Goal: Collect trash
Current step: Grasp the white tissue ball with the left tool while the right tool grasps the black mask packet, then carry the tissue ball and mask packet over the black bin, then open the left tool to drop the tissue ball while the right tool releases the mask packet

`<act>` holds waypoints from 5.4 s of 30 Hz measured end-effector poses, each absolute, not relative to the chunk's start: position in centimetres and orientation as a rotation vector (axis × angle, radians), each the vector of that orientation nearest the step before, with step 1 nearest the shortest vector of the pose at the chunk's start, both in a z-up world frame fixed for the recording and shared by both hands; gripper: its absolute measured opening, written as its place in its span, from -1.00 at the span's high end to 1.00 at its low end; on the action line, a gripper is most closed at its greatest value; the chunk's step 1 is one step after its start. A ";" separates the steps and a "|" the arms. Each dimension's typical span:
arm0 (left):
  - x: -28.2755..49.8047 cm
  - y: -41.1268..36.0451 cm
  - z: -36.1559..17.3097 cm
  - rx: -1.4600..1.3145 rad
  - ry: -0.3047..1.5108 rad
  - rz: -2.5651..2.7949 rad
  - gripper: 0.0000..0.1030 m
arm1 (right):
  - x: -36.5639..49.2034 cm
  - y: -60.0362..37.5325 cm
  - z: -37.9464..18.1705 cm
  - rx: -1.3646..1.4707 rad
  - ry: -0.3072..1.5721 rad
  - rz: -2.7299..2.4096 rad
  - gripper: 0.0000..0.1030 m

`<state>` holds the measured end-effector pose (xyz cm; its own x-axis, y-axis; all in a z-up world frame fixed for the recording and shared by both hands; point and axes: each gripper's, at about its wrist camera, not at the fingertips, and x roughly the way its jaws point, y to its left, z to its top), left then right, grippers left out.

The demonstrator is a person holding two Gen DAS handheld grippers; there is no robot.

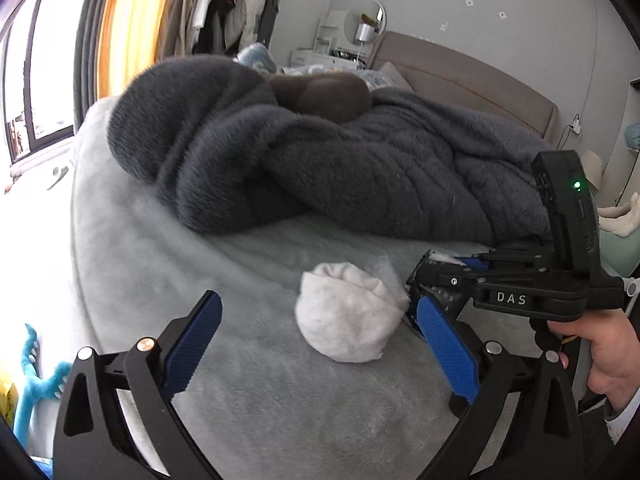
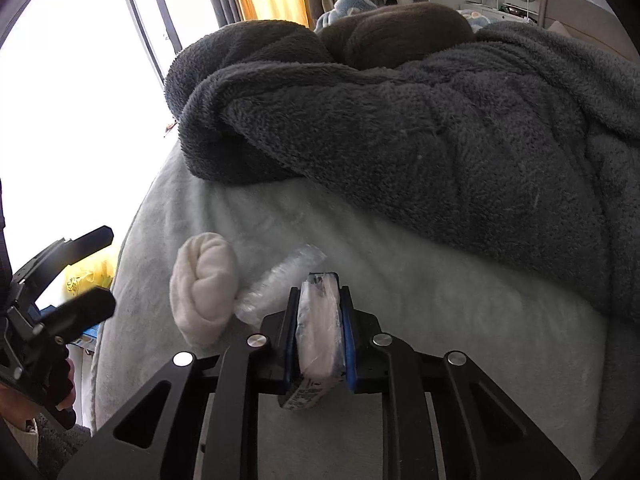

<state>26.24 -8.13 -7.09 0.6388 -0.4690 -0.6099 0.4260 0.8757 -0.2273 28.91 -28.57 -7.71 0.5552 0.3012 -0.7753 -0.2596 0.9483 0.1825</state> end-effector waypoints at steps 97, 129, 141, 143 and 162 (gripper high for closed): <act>18.2 8.6 -12.7 -0.019 1.006 -0.093 -0.10 | 19.0 -10.3 -3.8 0.049 0.737 0.636 0.68; 15.1 19.4 -16.5 -0.092 1.134 -0.028 -0.74 | 19.8 3.9 -8.2 -0.030 0.845 0.775 0.68; 14.0 21.3 -10.7 -0.120 0.867 0.013 -0.82 | 19.9 6.9 -12.7 -0.072 0.979 0.763 0.68; 13.8 21.4 -9.7 -0.111 0.817 0.014 -0.83 | 19.8 7.4 -13.6 -0.088 1.007 0.756 0.68; 11.5 23.1 -4.7 -0.153 0.570 0.006 -0.87 | 19.1 10.8 -19.7 -0.197 1.185 0.730 0.68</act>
